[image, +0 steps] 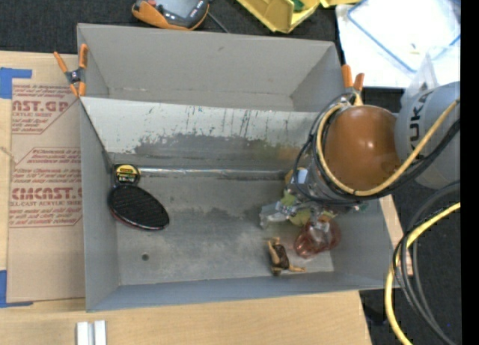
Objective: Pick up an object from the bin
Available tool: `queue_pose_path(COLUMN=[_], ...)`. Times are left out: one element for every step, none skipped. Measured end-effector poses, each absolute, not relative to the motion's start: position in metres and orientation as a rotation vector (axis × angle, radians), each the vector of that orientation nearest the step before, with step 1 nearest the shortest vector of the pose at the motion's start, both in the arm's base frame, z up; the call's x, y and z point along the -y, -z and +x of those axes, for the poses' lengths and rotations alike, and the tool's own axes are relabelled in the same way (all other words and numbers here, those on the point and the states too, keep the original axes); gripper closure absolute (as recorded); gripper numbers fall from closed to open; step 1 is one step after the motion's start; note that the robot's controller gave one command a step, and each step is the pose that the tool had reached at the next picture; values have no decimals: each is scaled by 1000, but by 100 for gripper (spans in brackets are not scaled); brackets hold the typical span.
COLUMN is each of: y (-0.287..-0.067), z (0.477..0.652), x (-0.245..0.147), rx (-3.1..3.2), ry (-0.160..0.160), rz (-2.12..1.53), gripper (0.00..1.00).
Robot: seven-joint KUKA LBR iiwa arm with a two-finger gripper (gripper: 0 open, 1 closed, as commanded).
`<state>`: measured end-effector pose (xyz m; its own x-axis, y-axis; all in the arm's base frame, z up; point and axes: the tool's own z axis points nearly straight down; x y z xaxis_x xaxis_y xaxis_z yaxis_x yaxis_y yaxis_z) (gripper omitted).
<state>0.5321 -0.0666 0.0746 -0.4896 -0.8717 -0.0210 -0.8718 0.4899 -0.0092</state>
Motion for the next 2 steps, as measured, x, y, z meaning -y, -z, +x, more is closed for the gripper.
queue_pose_path(y=[-71, -71], z=[560, 560], x=[123, 123], rx=[-2906, -2906], ry=[-14, -15], rz=[-1131, -1131], gripper=[100, 100])
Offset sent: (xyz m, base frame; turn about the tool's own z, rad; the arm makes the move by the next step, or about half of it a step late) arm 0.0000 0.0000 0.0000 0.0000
